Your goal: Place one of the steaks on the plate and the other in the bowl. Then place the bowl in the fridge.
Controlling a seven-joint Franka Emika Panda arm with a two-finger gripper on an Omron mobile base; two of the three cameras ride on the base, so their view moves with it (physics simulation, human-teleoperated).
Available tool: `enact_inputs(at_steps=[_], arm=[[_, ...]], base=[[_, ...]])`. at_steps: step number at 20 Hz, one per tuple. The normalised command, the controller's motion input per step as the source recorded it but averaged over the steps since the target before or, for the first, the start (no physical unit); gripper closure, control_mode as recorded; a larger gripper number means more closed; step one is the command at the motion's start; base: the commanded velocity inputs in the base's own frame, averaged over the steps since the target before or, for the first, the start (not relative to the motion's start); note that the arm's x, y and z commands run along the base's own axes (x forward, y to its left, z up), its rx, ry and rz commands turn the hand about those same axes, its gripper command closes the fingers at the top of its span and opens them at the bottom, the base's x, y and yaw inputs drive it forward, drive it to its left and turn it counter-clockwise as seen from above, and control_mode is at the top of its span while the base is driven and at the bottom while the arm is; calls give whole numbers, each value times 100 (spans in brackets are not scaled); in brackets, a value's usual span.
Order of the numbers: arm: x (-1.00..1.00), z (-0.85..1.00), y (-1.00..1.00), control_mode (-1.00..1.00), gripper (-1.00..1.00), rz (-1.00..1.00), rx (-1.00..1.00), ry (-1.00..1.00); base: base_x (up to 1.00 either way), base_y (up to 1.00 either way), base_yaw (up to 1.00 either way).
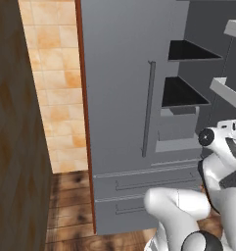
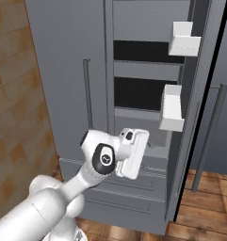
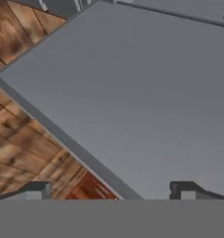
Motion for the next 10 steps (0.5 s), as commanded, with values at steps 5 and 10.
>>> enact_inputs(at_steps=[5,10], arm=[[96,-14,92,-100,-100,-19,32,-34],[53,-45,9,-100,-100,-37,99,-54]], base=[[0,0,0],[0,0,0]])
